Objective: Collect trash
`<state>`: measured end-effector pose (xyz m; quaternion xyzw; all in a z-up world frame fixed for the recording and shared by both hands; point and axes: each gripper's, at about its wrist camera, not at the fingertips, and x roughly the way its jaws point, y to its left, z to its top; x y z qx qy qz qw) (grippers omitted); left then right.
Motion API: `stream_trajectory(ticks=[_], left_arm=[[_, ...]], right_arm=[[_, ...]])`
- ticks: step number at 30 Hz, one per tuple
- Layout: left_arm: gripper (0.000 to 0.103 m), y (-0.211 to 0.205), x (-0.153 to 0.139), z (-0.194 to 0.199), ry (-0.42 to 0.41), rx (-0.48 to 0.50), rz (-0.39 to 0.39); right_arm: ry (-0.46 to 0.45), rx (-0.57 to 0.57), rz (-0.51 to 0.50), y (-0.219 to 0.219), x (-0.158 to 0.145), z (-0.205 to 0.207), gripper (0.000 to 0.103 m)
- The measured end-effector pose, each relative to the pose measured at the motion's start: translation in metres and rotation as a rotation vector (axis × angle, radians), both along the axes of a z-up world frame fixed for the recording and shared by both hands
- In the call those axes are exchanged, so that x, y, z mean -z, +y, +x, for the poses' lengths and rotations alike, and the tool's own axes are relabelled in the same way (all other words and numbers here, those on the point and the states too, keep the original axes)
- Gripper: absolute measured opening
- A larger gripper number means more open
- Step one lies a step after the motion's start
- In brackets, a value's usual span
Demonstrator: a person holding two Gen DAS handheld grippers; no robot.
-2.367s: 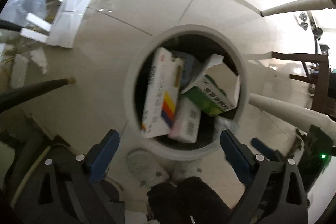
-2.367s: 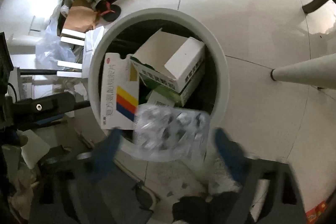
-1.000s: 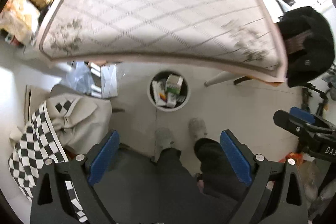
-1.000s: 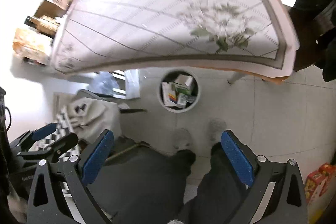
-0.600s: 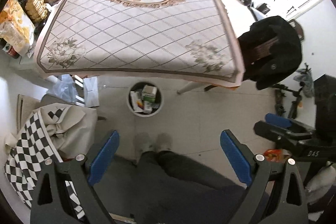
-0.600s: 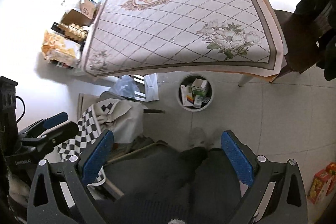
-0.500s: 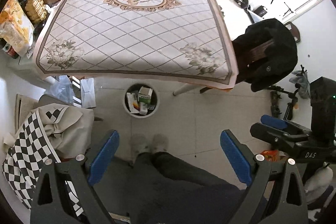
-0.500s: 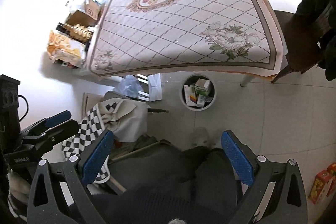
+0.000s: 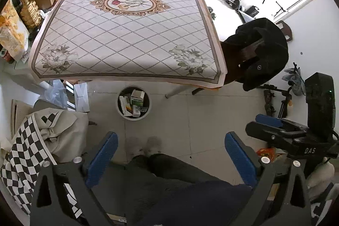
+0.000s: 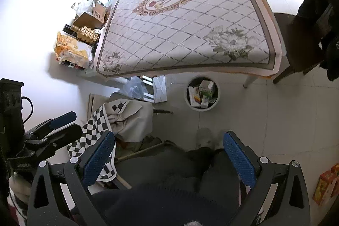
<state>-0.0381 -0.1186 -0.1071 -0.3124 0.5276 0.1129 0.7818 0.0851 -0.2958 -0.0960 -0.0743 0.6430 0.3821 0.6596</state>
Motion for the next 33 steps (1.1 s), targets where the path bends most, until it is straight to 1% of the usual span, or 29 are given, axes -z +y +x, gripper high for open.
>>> stream_trajectory(ticks=[6,14,33], left_arm=[[0.103,-0.001,-0.002,-0.003,-0.001,0.006,0.004],[0.103,-0.005,-0.003,-0.003,-0.007,0.017,-0.015],[0.103,-0.005,-0.006,0.000,-0.036,0.028,-0.048]], right_arm=[[0.016,0.007,0.015,-0.001,-0.001,-0.006,0.103],[0.026,0.012,0.021,-0.001,-0.003,-0.014,0.103],[0.040,0.011,0.021,-0.008,-0.002,-0.014,0.103]])
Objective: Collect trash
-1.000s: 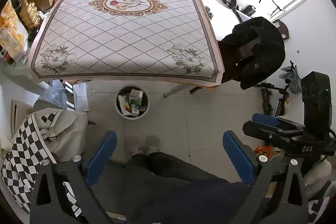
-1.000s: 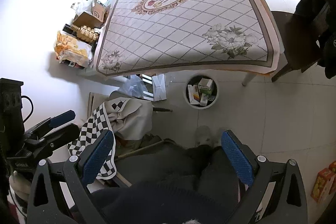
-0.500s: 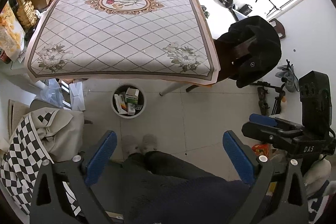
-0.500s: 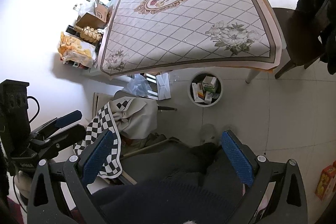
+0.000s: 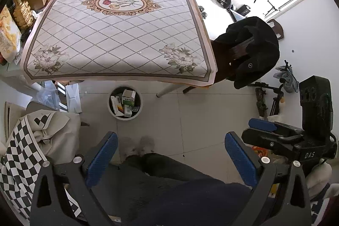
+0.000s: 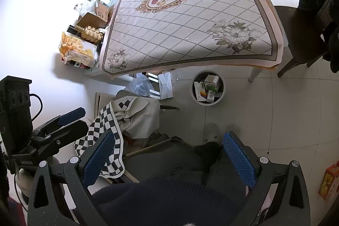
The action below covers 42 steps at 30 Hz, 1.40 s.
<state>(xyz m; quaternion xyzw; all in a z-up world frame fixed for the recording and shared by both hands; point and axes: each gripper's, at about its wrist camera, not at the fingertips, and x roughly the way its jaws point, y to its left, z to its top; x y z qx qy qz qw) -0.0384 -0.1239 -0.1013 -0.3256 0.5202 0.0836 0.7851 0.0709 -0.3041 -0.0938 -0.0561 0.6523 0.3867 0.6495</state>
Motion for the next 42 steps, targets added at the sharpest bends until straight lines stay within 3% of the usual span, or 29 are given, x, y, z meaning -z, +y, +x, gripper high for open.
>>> stream_trajectory(ticks=[42], left_arm=[[0.103,0.006,0.001,-0.004,0.002,-0.015,-0.010]], right_arm=[[0.013,0.008,-0.004,-0.002,0.002,-0.016,0.103]])
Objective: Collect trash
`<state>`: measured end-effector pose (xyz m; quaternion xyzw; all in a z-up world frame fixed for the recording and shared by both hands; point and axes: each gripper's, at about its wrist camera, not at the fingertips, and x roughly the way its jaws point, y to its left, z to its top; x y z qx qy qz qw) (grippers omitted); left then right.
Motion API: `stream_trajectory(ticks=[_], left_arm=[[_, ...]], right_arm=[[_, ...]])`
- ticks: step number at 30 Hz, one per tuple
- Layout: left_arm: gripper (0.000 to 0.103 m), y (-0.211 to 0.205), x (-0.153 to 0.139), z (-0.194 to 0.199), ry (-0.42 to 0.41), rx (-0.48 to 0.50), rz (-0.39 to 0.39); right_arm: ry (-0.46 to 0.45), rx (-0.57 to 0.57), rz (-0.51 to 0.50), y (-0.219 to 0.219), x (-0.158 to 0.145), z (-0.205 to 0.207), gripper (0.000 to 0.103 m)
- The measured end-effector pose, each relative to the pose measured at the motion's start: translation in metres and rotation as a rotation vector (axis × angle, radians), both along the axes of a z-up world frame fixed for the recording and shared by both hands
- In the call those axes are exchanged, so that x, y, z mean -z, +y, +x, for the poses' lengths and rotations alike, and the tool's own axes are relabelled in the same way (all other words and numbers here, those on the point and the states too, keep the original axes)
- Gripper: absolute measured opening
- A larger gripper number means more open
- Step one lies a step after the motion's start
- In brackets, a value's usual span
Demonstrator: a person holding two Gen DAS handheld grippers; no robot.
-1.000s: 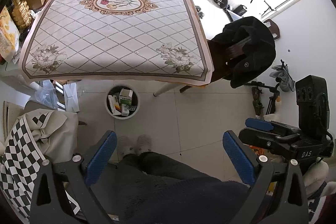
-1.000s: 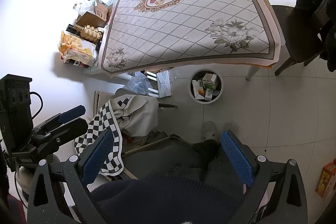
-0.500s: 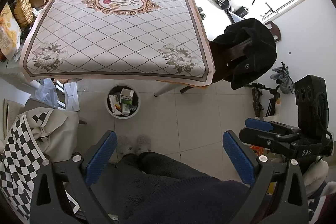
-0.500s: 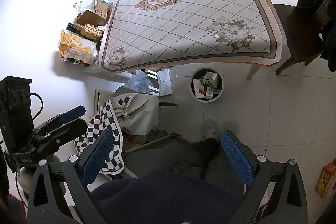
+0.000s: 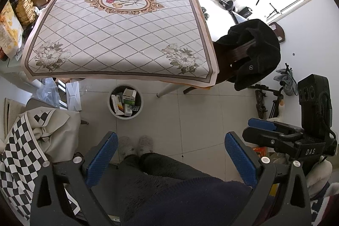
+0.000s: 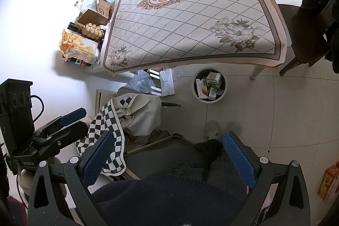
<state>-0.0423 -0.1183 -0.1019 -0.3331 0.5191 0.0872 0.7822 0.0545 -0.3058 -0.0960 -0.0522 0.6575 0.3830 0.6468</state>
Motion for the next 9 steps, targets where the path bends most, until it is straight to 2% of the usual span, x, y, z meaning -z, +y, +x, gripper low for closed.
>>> stream_trajectory(ticks=[9], left_arm=[[0.103,0.0010,0.0006,-0.0009,-0.003,-0.006,0.004]], right_arm=[[0.004,0.000,-0.002,0.0030,0.0003,-0.0028,0.103]])
